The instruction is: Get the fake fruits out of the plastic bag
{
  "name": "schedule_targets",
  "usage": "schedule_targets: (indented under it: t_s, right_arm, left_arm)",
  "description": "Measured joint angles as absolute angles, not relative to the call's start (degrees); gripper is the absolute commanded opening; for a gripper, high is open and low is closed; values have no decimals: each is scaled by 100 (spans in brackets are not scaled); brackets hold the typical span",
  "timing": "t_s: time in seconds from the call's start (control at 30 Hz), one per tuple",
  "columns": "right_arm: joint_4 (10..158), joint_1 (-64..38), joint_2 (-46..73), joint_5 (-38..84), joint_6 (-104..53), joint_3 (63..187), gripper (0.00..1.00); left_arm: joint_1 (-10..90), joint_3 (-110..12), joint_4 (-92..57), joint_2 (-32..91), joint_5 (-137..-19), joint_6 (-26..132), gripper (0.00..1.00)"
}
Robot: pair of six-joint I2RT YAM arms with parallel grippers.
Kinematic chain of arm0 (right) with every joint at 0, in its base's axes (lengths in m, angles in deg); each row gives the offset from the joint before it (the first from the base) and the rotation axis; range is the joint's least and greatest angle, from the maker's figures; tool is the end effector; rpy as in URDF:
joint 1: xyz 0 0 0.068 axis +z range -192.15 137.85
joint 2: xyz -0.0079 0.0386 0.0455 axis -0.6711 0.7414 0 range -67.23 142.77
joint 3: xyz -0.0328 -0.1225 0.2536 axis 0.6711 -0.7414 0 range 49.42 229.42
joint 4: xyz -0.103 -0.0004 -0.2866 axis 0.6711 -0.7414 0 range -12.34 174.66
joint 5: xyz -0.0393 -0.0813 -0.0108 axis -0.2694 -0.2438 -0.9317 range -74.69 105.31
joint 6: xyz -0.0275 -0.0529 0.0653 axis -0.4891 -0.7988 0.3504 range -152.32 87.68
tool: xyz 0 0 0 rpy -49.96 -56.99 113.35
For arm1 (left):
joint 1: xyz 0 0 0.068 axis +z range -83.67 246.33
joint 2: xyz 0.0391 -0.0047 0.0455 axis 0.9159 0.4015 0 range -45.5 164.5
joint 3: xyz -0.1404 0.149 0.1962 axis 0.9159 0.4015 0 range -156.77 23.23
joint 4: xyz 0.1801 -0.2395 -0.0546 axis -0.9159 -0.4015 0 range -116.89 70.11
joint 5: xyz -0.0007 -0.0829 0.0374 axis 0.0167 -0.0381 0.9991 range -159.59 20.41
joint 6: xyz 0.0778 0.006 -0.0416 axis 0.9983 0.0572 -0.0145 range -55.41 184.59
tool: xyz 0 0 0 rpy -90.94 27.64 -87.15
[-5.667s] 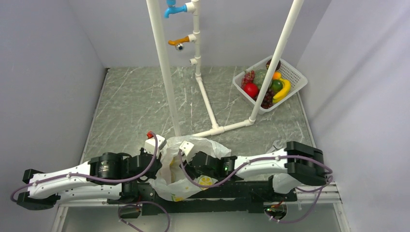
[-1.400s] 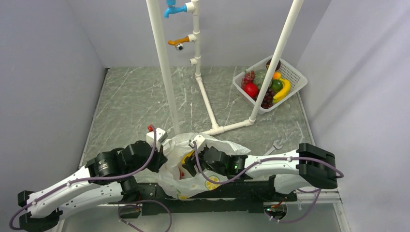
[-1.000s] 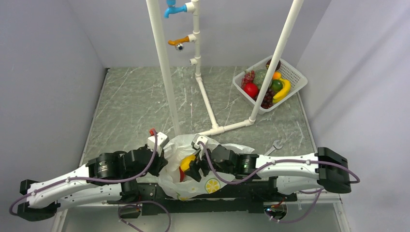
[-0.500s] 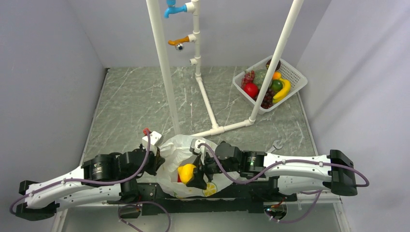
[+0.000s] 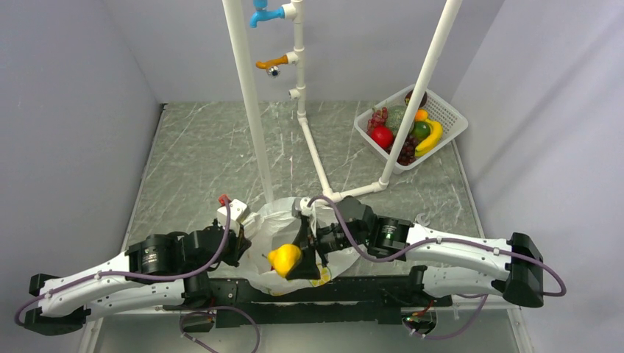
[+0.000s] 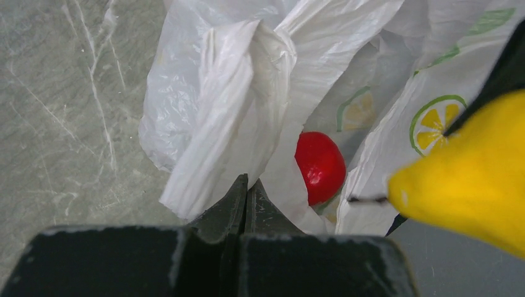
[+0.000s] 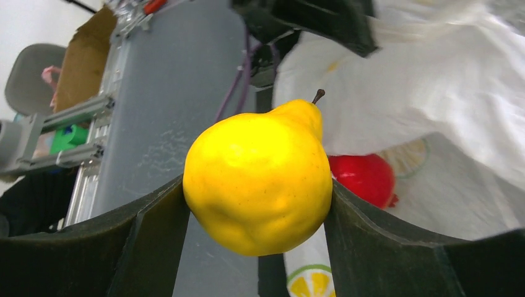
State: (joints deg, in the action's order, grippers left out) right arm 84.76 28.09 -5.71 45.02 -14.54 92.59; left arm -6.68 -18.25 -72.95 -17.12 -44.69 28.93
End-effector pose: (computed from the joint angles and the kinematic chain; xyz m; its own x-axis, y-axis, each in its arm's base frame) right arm 0.0710 0.3130 0.2762 -0.3990 -0.3263 -0.8569 -0.8976 -0.0523 0.4378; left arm 0.0781 -0.1422 0.2752 -0.6032 0.1646 -0.7804 0.5187 0.8243 -0.2270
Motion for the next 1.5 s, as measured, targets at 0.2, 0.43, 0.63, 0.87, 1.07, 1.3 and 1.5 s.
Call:
schedule_targets:
  t_s: [0.2, 0.43, 0.63, 0.87, 1.07, 1.3, 1.5]
  right_arm:
    - [8727, 2450, -545, 4618, -1085, 8966, 0]
    - [8701, 2452, -451, 4902, -1050, 9860, 0]
    - [8729, 2144, -884, 4677, -1292, 10374, 0]
    - [8708, 1010, -1570, 3407, -973, 10121, 0]
    - [7757, 302, -2261, 1221, -64, 9793, 0]
    - [6345, -791, -1775, 316, 1140, 9959, 0]
    - [5169, -2221, -785, 588, 2131, 9871, 0]
  left_arm:
    - [-668, -1825, -7297, -1622, -4471, 2893, 0]
    - [-668, -1825, -7297, -1600, -4469, 2893, 0]
    - [-673, -1825, -7297, -1583, -4471, 2893, 0]
    - [-690, -1825, -7297, -1557, -4469, 2893, 0]
    - [-703, -1825, -7297, -1559, -4471, 2893, 0]
    - [-716, -1825, -7297, -1532, -4469, 2893, 0]
    - [-732, -1825, -7301, -1530, -4469, 2886, 0]
